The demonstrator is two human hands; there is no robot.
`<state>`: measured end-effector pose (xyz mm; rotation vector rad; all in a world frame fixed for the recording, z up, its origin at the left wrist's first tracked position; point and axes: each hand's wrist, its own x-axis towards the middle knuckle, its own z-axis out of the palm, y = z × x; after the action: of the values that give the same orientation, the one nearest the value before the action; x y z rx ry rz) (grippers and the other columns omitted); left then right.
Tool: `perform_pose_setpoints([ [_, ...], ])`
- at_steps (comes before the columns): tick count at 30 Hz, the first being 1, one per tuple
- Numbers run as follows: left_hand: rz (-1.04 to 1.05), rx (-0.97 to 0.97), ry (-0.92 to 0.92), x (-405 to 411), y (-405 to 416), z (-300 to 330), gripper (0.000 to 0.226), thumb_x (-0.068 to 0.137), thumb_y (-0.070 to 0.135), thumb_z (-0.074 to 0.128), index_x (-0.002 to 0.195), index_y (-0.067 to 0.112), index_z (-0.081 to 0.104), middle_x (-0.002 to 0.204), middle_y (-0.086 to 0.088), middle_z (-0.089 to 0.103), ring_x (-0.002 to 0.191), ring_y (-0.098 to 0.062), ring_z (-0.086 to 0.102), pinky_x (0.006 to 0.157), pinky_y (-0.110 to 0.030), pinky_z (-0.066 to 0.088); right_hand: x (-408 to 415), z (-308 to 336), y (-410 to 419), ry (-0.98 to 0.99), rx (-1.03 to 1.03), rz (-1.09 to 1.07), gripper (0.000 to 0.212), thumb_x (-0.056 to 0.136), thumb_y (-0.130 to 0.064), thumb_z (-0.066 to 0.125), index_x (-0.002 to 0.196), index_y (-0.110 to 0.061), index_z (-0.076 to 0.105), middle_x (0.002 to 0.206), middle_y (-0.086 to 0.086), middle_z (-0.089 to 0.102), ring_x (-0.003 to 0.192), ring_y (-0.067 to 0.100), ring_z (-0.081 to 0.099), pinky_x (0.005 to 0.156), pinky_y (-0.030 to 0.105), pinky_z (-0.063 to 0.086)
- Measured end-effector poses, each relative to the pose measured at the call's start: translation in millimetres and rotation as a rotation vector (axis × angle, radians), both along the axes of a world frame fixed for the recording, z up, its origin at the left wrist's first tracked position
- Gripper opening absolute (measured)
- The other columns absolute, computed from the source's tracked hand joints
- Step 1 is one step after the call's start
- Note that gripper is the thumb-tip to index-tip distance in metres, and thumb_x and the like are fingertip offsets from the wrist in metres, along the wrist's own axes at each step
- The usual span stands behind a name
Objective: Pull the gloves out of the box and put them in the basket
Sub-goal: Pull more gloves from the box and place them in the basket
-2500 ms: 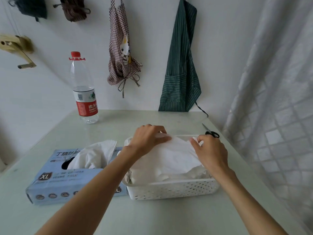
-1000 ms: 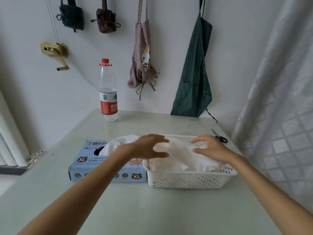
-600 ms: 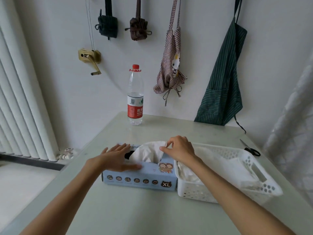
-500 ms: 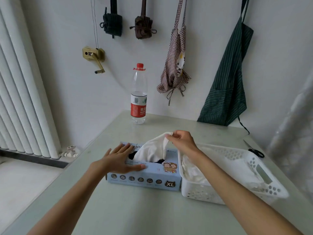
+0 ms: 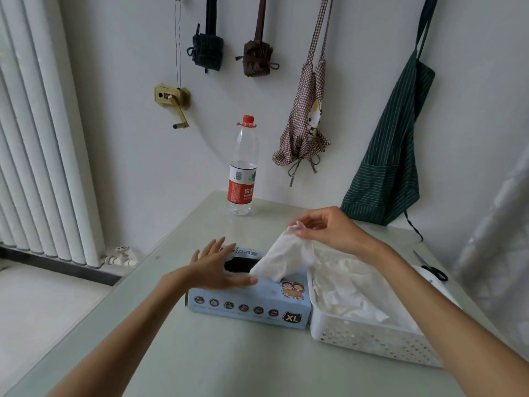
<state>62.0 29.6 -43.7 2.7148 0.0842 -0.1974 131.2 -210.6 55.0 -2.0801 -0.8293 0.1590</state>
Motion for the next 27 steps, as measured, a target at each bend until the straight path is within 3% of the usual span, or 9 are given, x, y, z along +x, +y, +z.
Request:
perform_pose_setpoints([
  [3, -0.138, -0.246, -0.183, 0.9, -17.4, 32.5, 0.106, 0.063, 0.080, 0.045, 0.150, 0.028, 0.012, 0.160, 0.002, 0.003, 0.146, -0.018, 0.004, 0.118, -0.042, 0.012, -3.6, -1.7, -6.1, 0.052, -0.063, 0.061, 0.019, 0.082, -0.010, 0.073, 0.097, -0.020, 0.072, 0.091, 0.001, 0.074, 0.086, 0.007, 0.067, 0.085, 0.022, 0.050],
  [6, -0.313, -0.433, -0.172, 9.1, -37.1, 53.6, 0.069, 0.085, 0.046, 0.056, 0.145, 0.023, 0.031, 0.146, 0.001, 0.041, 0.134, -0.010, 0.039, 0.107, -0.022, 0.031, -4.6, -7.9, -7.5, 0.088, -0.056, 0.054, 0.026, 0.079, -0.011, 0.076, 0.102, -0.015, 0.066, 0.086, 0.003, 0.075, 0.077, 0.005, 0.065, 0.078, 0.021, 0.048],
  [8, -0.323, -0.430, -0.216, 15.6, -45.0, 56.6, 0.048, 0.086, 0.029, 0.065, 0.131, 0.018, 0.052, 0.122, -0.001, 0.063, 0.109, -0.008, 0.060, 0.095, -0.018, 0.046, -2.7, -11.3, -8.5, 0.088, -0.047, 0.025, 0.029, 0.075, -0.012, 0.079, 0.099, -0.014, 0.064, 0.084, 0.004, 0.075, 0.075, 0.005, 0.065, 0.078, 0.023, 0.049],
  [12, -0.221, -0.411, -0.444, 23.1, -42.7, 51.9, 0.015, 0.079, 0.024, 0.074, 0.092, 0.015, 0.072, 0.086, 0.005, 0.071, 0.077, -0.004, 0.067, 0.080, -0.029, 0.057, 1.9, -18.0, -11.2, 0.049, -0.005, -0.052, 0.019, 0.070, -0.015, 0.084, 0.084, -0.020, 0.072, 0.076, 0.008, 0.074, 0.070, 0.008, 0.066, 0.076, 0.026, 0.050],
  [15, -0.187, -0.426, -0.443, 21.7, -39.0, 49.5, 0.011, 0.077, 0.026, 0.075, 0.082, 0.018, 0.072, 0.078, 0.010, 0.071, 0.070, -0.003, 0.068, 0.077, -0.031, 0.058, 1.9, -21.7, -13.0, 0.079, 0.032, -0.068, 0.016, 0.068, -0.019, 0.085, 0.077, -0.015, 0.072, 0.077, 0.011, 0.073, 0.067, 0.010, 0.065, 0.067, 0.023, 0.049],
  [19, -0.080, -0.382, -0.490, 22.3, -29.8, 43.5, 0.015, 0.079, 0.030, 0.074, 0.087, 0.017, 0.073, 0.081, 0.008, 0.073, 0.070, -0.003, 0.069, 0.077, -0.032, 0.057, -0.3, -28.9, -9.9, 0.202, 0.030, -0.019, 0.016, 0.074, -0.017, 0.080, 0.073, -0.014, 0.064, 0.090, -0.005, 0.072, 0.080, 0.002, 0.066, 0.070, 0.010, 0.049],
  [23, -0.069, -0.536, -0.449, 22.0, -22.2, 38.9, 0.012, 0.080, 0.014, 0.073, 0.091, 0.010, 0.072, 0.086, 0.001, 0.073, 0.080, -0.011, 0.071, 0.083, -0.036, 0.057, 2.6, -40.2, -0.8, 0.298, 0.068, -0.014, 0.026, 0.078, -0.012, 0.076, 0.099, -0.014, 0.062, 0.097, -0.001, 0.070, 0.083, 0.009, 0.066, 0.070, 0.022, 0.055],
  [25, -0.103, -0.531, -0.448, 20.5, -20.6, 36.3, 0.013, 0.081, 0.003, 0.070, 0.093, 0.008, 0.071, 0.088, -0.002, 0.073, 0.082, -0.013, 0.071, 0.083, -0.036, 0.057, 2.2, -42.2, 6.0, 0.341, 0.059, -0.006, 0.037, 0.079, -0.012, 0.075, 0.113, -0.016, 0.059, 0.098, -0.001, 0.070, 0.079, 0.007, 0.066, 0.062, 0.019, 0.051],
  [27, -0.104, -0.506, -0.479, 20.8, -16.3, 31.8, 0.018, 0.080, -0.005, 0.068, 0.093, 0.008, 0.072, 0.090, -0.004, 0.073, 0.083, -0.015, 0.071, 0.083, -0.037, 0.057, 1.5, -44.4, 11.2, 0.318, -0.006, 0.000, 0.032, 0.082, -0.017, 0.073, 0.112, -0.017, 0.063, 0.095, 0.000, 0.071, 0.075, 0.004, 0.064, 0.058, 0.015, 0.048],
])
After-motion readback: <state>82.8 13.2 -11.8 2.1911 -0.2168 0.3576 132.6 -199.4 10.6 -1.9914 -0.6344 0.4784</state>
